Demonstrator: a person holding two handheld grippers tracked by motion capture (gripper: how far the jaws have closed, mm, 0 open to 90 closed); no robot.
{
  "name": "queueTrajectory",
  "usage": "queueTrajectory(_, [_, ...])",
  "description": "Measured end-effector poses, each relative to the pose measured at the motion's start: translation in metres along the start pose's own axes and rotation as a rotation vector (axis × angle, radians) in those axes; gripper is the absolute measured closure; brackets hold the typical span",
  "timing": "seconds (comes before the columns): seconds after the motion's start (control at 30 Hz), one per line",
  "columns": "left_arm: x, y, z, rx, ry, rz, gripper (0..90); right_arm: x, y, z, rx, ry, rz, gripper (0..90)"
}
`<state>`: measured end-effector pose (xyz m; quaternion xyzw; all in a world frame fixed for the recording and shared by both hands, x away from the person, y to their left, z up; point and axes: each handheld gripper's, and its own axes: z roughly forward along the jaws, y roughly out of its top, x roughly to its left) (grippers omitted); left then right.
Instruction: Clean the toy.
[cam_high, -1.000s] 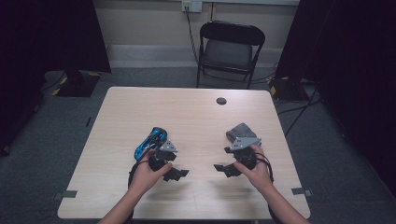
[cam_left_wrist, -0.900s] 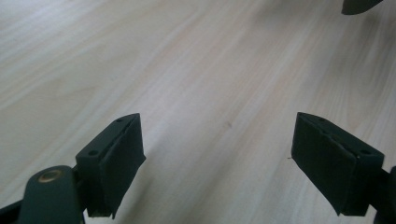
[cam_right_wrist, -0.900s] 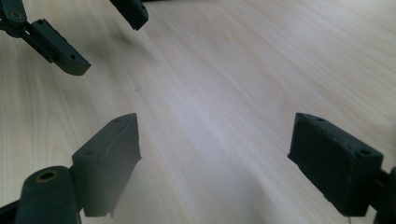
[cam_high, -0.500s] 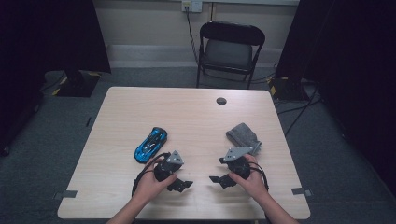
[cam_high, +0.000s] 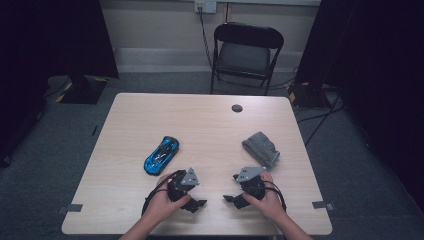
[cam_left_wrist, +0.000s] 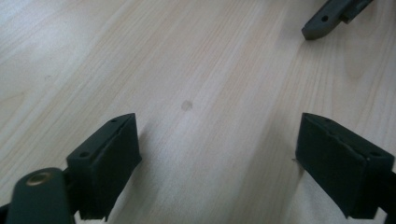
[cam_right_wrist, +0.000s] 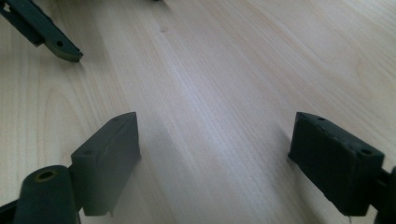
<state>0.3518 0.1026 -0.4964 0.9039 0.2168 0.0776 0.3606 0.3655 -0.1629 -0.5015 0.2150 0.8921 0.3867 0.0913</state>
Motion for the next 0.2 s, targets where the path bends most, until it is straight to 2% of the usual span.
queueTrajectory(0.03, [-0.0001,-0.0018,0.0006,-0.018,-0.005,-0.003,11.2,0.0002,-0.0006,0.0,-0.005,0.0,0.0,14.8])
queueTrajectory(0.2, [-0.0021,-0.0044,0.0025,-0.031,-0.009,0.008,6.1,0.0006,-0.0008,-0.0001,-0.005,0.0,0.001,14.7])
